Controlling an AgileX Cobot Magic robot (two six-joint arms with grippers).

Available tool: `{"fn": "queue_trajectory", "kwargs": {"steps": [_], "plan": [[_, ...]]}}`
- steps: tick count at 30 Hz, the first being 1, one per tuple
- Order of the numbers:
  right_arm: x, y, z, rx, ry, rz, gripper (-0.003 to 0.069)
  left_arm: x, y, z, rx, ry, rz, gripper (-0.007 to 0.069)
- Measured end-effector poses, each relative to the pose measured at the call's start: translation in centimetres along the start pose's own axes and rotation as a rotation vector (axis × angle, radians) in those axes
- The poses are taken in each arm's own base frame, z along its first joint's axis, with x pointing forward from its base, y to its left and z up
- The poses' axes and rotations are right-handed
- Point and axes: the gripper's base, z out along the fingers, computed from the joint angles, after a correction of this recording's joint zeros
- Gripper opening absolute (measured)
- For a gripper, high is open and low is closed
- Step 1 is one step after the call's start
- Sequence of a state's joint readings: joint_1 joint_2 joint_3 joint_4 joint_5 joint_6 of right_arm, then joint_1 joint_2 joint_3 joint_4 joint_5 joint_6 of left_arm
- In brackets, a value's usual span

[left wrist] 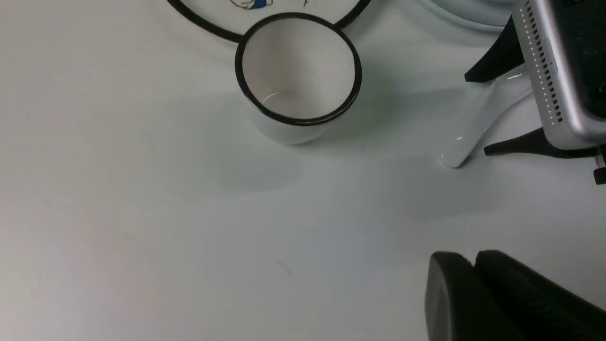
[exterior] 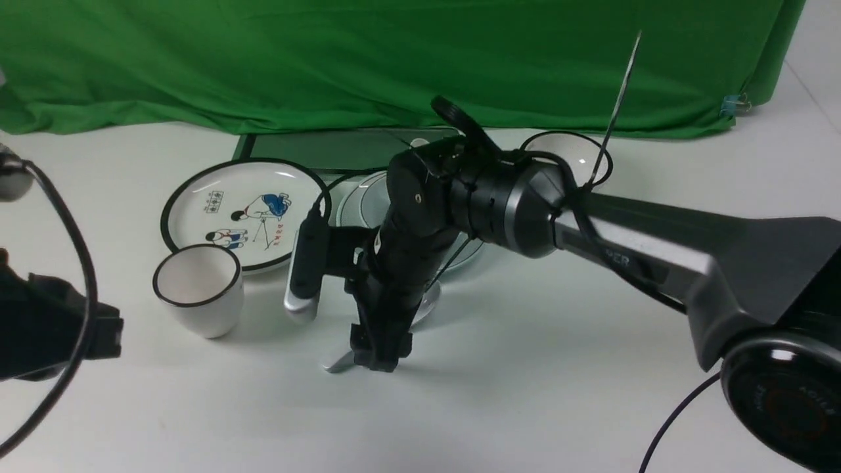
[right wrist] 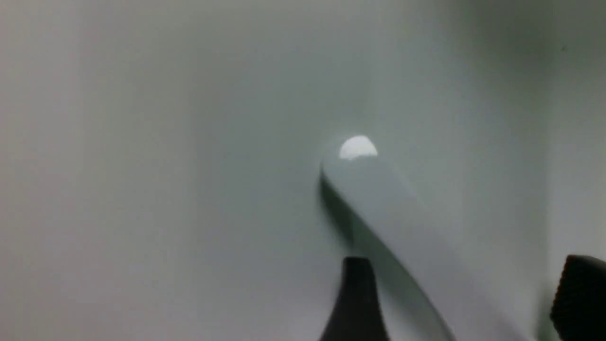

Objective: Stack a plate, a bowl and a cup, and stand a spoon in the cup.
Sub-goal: Use the right arm to grab a blue soup spoon, then use the right arm to put the blue soup spoon into the blue teacup in the middle

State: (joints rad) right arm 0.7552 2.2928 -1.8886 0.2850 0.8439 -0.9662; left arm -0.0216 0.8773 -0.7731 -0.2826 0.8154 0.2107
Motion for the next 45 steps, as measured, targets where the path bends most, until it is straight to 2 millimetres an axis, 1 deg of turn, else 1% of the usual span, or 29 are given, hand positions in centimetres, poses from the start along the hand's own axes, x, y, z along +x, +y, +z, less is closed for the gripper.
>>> {"fn": "queue_trajectory", "kwargs": {"steps": [3,4,7,9,10,11,12,13,14,15,16,18,20,21,22,23,25,29,33,36,38,40,41,43,44,45], "plan": [[0.0,0.0,0.2,0.001,-0.001,0.000,0.0362,-0.3,0.1,0.2,-0.008,-0.030,0.000,0.0010],[0.0,0.0,0.2,0.001,-0.001,0.000,0.0267,-0.5,0.2,0.3,-0.012,-0.049,0.000,0.0010],[0.0,0.1,0.2,-0.011,0.002,0.025,0.0088,-0.8,0.3,0.3,-0.021,-0.081,0.001,0.0010],[-0.1,0.2,-0.3,-0.016,-0.004,0.058,0.0073,-1.0,0.3,0.3,-0.025,-0.100,0.001,0.0010],[-0.2,0.3,-0.7,-0.018,-0.011,0.079,0.0074,-1.1,0.3,0.3,-0.027,-0.109,0.001,0.0010],[-0.5,0.2,-1.5,-0.011,-0.026,0.100,0.0074,-1.2,0.3,0.3,-0.029,-0.118,0.005,0.0010],[-1.0,0.1,-3.1,0.017,-0.063,0.126,0.0074,-1.2,0.4,0.3,-0.031,-0.127,0.005,0.0010],[-1.2,0.0,-3.9,0.031,-0.088,0.141,0.0074,-1.3,0.4,0.3,-0.033,-0.133,0.005,0.0010],[-1.8,-0.5,-6.0,0.073,-0.175,0.183,0.0074,-1.4,0.4,0.3,-0.034,-0.139,0.005,0.0010],[-2.1,-0.9,-7.2,0.103,-0.233,0.208,0.0074,-1.4,0.4,0.3,-0.035,-0.143,0.004,0.0010],[-2.2,-1.5,-8.3,0.143,-0.289,0.231,0.0074,-1.4,0.4,0.3,-0.036,-0.148,0.004,0.0010],[-2.1,-3.4,-10.6,0.244,-0.448,0.326,0.0074,-1.3,0.5,0.5,-0.040,-0.157,0.002,0.0010],[-1.7,-5.1,-11.7,0.350,-0.553,0.396,0.0074,-1.1,0.5,0.7,-0.041,-0.156,-0.002,0.0010],[-1.2,-6.3,-11.9,0.419,-0.598,0.436,0.0074,-0.9,0.6,0.9,-0.040,-0.152,-0.006,0.0010],[-1.0,-6.5,-11.9,0.429,-0.606,0.446,0.0074,-0.9,0.6,0.9,-0.039,-0.150,-0.008,0.0010],[-0.7,-7.2,-11.9,0.479,-0.634,0.469,0.0074,-0.7,0.6,1.1,-0.038,-0.149,-0.011,0.0010],[-0.1,-8.4,-10.5,0.551,-0.657,0.505,0.0074,-0.7,0.6,1.2,-0.034,-0.156,-0.022,0.0010],[0.5,-8.8,-7.8,0.551,-0.631,0.525,0.0074,-0.8,0.6,1.2,-0.032,-0.164,-0.024,0.0010],[0.9,-8.9,-6.4,0.531,-0.612,0.550,0.0086,-0.8,0.6,1.2,-0.032,-0.165,-0.025,0.0010],[1.1,-9.0,-6.3,0.527,-0.615,0.575,0.0106,-0.8,0.6,1.2,-0.032,-0.165,-0.025,0.0010],[1.8,-9.5,-6.5,0.527,-0.622,0.619,0.0157,-0.8,0.6,1.2,-0.032,-0.165,-0.024,0.0010],[2.1,-9.7,-6.6,0.529,-0.624,0.635,0.0186,-0.8,0.6,1.2,-0.031,-0.165,-0.024,0.0010],[2.2,-9.7,-6.6,0.530,-0.624,0.638,0.0190,-0.8,0.6,1.2,-0.031,-0.165,-0.024,0.0010],[2.6,-9.9,-6.6,0.532,-0.614,0.640,0.0242,-0.7,0.5,1.2,-0.021,-0.157,-0.030,0.0012],[2.6,-9.9,-6.6,0.531,-0.614,0.642,0.0242,-0.7,0.5,1.2,-0.021,-0.157,-0.030,0.0012],[2.6,-9.7,-7.2,0.519,-0.597,0.620,0.0252,-0.5,0.3,0.8,-0.012,-0.155,-0.020,0.0012]]}}
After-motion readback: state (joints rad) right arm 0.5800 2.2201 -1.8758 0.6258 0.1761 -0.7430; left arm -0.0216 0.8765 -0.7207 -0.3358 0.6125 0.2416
